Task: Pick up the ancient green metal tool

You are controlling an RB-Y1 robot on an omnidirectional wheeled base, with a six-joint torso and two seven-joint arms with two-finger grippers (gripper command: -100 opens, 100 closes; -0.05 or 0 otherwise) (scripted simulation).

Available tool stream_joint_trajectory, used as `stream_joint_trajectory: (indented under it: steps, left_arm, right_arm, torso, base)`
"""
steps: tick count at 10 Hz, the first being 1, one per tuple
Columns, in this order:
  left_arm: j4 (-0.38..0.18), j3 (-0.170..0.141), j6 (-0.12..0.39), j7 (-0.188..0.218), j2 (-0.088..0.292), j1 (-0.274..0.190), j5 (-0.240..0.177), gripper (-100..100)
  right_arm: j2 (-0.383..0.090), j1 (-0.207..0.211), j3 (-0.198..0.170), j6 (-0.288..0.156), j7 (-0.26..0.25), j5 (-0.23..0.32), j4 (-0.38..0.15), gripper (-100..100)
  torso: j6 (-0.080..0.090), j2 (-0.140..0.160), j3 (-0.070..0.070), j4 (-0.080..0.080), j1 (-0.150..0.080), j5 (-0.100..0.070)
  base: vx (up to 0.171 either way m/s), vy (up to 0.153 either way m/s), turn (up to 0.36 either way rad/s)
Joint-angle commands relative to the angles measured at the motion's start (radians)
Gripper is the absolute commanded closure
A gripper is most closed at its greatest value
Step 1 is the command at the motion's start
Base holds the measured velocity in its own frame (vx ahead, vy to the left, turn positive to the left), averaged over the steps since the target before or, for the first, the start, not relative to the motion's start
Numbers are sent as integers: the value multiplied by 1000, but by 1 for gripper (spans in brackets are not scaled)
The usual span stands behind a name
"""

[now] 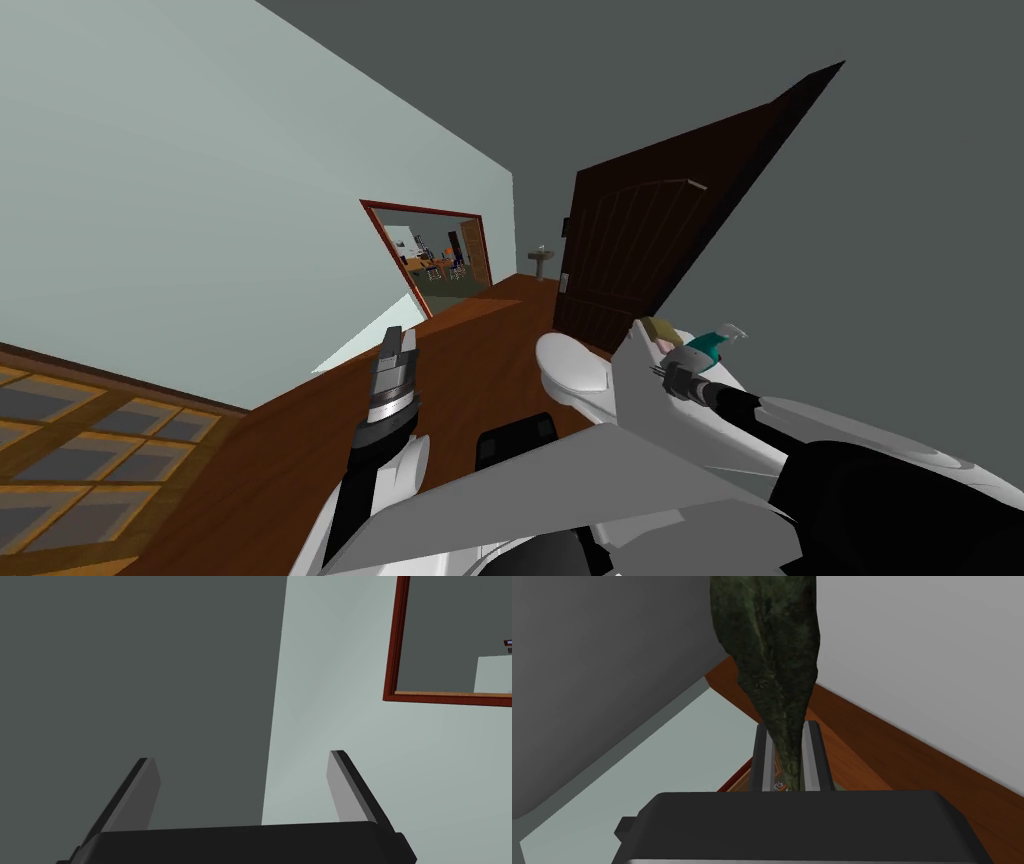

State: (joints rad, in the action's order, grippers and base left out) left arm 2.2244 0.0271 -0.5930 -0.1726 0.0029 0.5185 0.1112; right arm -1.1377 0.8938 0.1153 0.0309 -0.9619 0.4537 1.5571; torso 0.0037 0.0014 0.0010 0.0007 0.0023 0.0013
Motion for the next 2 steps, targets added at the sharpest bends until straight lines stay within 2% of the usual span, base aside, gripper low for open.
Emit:
stream_joint_trajectory:
  steps: [1, 2]
  left_arm:
    - [0, 0, 0, 0, 0, 0, 0, 0]
    - [0, 0, 0, 0, 0, 0, 0, 0]
  right_arm:
    - [0, 0, 0, 0, 0, 0, 0, 100]
    - [-1, 2, 1, 2, 0, 0, 0, 0]
  torso:
    - [0, 0, 0, 0, 0, 0]
    - [-2, 0, 0, 0, -1, 0]
  base:
    - [3, 28, -65]
    - [-2, 5, 5]
